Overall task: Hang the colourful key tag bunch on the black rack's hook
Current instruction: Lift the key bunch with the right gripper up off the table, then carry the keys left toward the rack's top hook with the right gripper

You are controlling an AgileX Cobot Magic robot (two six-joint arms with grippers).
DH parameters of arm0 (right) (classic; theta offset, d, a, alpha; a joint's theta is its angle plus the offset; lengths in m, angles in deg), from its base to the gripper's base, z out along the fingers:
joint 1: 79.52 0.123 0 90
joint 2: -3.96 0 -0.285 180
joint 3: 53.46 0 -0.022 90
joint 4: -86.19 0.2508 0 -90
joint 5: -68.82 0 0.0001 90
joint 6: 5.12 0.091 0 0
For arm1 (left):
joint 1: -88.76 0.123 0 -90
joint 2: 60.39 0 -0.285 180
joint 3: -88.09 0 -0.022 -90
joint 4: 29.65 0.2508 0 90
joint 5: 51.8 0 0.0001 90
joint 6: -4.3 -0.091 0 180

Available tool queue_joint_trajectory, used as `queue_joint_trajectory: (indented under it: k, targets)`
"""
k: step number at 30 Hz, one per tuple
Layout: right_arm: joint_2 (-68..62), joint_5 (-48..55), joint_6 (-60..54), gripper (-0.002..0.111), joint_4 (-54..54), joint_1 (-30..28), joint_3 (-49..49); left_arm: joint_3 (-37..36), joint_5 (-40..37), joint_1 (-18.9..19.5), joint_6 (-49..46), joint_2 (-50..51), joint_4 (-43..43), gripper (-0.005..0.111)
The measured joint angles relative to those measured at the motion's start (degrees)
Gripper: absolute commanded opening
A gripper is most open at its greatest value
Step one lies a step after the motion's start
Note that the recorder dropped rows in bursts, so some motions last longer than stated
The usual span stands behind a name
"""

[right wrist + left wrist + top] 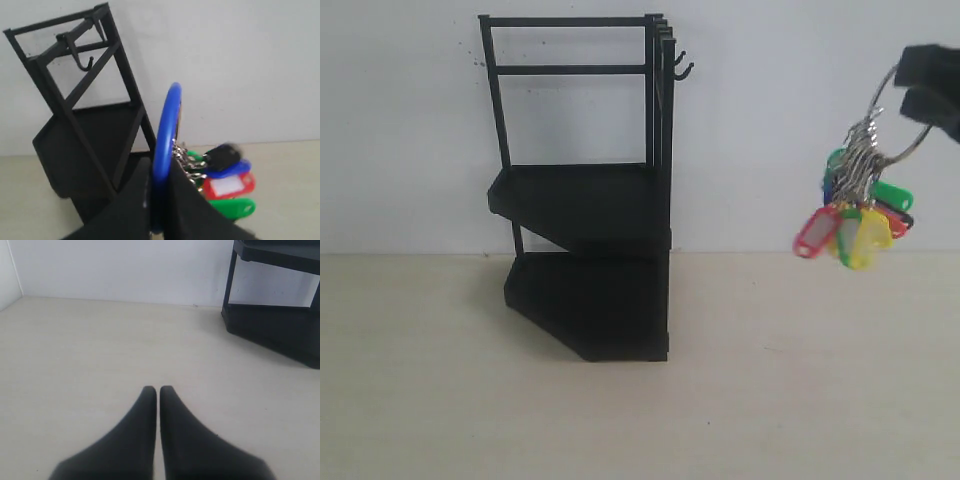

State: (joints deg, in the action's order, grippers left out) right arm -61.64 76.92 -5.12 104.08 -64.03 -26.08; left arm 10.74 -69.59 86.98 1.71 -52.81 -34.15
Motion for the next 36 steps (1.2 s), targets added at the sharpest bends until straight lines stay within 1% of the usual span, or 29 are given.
queue_joint_trajectory:
  k: [2, 3, 4, 5, 6, 7, 8, 10, 11, 13, 15, 19, 21, 30, 33, 36]
  targets:
    - [0.00, -2.49, 3.84, 0.000, 1.22, -0.94, -0.25, 0.00, 0.00, 0.00, 0.00, 0.00, 0.00, 0.004]
    - [0.09, -0.97, 1.85, 0.000, 1.67, 0.51, -0.25, 0.00, 0.00, 0.00, 0.00, 0.00, 0.00, 0.004]
    - [-0.03, 0.58, -2.93, 0.000, 1.67, 2.12, -0.25, 0.00, 0.00, 0.00, 0.00, 0.00, 0.00, 0.004]
    - [-0.66, -0.21, -6.15, 0.000, 2.19, 3.24, -0.25, 0.00, 0.00, 0.00, 0.00, 0.00, 0.00, 0.004]
    - [-1.15, -2.24, -5.72, 0.000, 3.20, 3.03, -0.25, 0.00, 0.00, 0.00, 0.00, 0.00, 0.00, 0.004]
    - [-1.59, -5.76, -2.70, 0.000, 5.44, 2.33, -0.25, 0.00, 0.00, 0.00, 0.00, 0.00, 0.00, 0.004]
    - [-1.72, -5.88, -2.24, 0.000, 5.94, 2.33, -0.25, 0.00, 0.00, 0.00, 0.00, 0.00, 0.00, 0.004]
    - [-2.35, -3.08, -6.60, 0.000, 5.80, 4.68, -0.25, 0.00, 0.00, 0.00, 0.00, 0.00, 0.00, 0.004]
    - [-3.95, -3.89, -9.93, 0.000, 5.76, 5.72, -0.25, 0.00, 0.00, 0.00, 0.00, 0.00, 0.00, 0.004]
    - [-6.92, -9.51, -9.84, 0.000, 7.03, 5.77, -0.89, 0.00, 0.00, 0.00, 0.00, 0.00, 0.00, 0.004]
    - [-9.93, -10.69, -12.49, 0.000, 6.52, 5.66, -3.22, 0.00, 0.00, 0.00, 0.00, 0.00, 0.00, 0.004]
    - [-16.94, -12.27, -21.65, 0.000, 6.04, 5.66, -7.49, 0.00, 0.00, 0.00, 0.00, 0.00, 0.00, 0.004]
    - [-21.49, -12.40, -26.07, 0.000, 6.04, 5.66, -11.20, 0.00, 0.00, 0.00, 0.00, 0.00, 0.00, 0.004]
    - [-34.00, -11.28, -27.42, 0.000, 5.91, 5.66, -23.67, 0.00, 0.00, 0.00, 0.00, 0.00, 0.00, 0.004]
    - [-35.98, -8.50, -27.23, 0.000, 5.91, 5.66, -27.41, 0.00, 0.00, 0.00, 0.00, 0.00, 0.00, 0.004]
    - [-38.16, -3.55, -27.04, 0.000, 5.99, 5.66, -31.48, 0.00, 0.00, 0.00, 0.00, 0.00, 0.00, 0.004]
